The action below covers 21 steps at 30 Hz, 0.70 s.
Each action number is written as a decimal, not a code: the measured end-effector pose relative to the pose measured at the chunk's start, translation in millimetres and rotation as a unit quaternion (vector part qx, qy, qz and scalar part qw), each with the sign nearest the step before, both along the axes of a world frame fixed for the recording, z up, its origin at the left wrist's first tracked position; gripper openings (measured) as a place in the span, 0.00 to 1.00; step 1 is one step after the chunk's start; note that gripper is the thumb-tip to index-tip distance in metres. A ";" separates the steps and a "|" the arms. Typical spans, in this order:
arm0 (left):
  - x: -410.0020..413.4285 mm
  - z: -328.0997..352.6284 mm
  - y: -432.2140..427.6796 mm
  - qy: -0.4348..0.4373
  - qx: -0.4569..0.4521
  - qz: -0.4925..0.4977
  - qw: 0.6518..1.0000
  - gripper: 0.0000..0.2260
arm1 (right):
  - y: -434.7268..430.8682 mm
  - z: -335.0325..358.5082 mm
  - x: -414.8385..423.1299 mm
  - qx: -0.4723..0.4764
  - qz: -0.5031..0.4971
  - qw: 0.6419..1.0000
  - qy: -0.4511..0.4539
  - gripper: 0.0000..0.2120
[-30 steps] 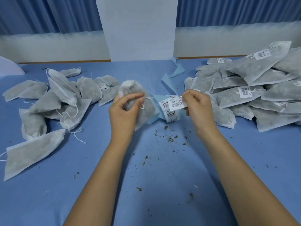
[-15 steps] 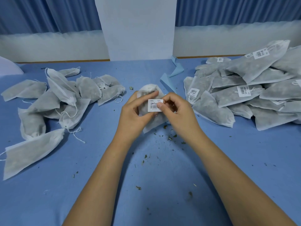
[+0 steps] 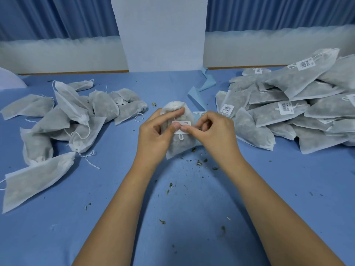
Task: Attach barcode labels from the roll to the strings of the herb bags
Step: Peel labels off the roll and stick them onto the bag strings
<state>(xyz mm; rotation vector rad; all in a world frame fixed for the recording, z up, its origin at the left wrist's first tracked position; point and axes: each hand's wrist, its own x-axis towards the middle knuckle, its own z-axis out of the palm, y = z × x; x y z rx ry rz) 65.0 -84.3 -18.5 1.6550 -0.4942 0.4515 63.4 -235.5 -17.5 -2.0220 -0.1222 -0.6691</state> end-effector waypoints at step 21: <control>-27.9 53.9 -106.8 0.118 -0.077 -0.099 0.985 0.12 | -85.4 37.5 -66.3 0.310 0.055 0.946 0.072 0.07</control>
